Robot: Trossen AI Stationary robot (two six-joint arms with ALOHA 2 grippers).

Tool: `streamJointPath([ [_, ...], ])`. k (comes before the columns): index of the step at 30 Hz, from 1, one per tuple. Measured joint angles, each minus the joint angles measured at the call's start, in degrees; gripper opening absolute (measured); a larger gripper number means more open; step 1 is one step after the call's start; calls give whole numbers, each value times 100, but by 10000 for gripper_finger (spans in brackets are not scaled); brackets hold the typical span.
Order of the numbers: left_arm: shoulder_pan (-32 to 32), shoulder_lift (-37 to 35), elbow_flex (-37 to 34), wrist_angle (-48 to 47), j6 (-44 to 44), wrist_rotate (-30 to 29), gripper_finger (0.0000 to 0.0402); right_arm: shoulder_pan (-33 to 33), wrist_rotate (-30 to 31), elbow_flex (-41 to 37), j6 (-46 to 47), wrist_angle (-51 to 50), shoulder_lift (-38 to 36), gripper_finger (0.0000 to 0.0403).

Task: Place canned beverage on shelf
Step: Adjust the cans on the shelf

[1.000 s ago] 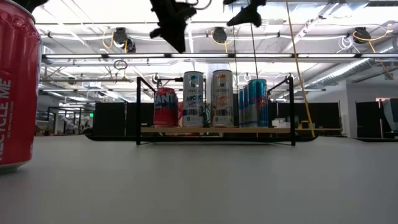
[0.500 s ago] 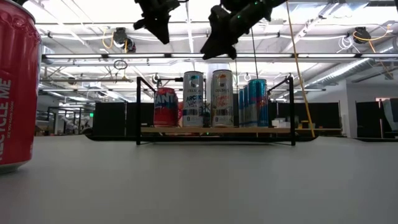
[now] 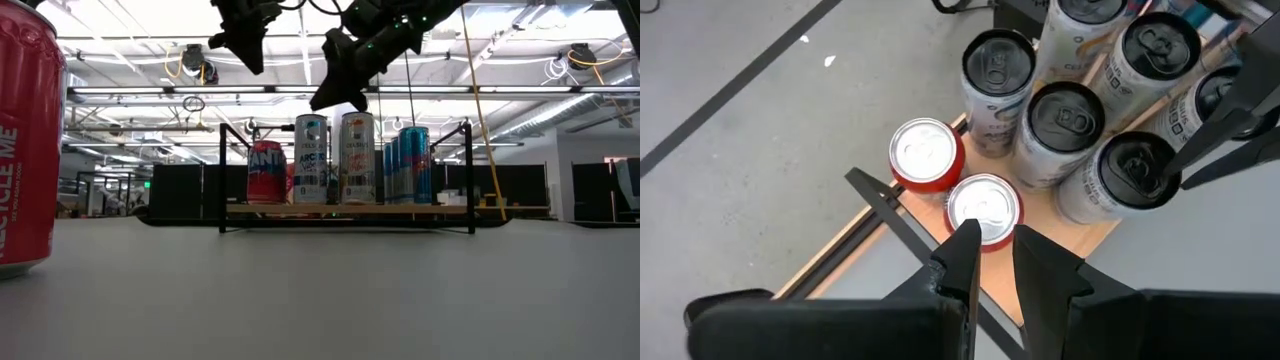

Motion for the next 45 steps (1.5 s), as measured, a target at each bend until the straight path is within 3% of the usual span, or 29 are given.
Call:
streamJointPath([
  [10,85,2,-2,-36,159,26,58,-2,302,2,-187,4,-3,1],
  [45,80,4,-7,-228,141,48,58,-2,305,2,-251,124,66,0],
])
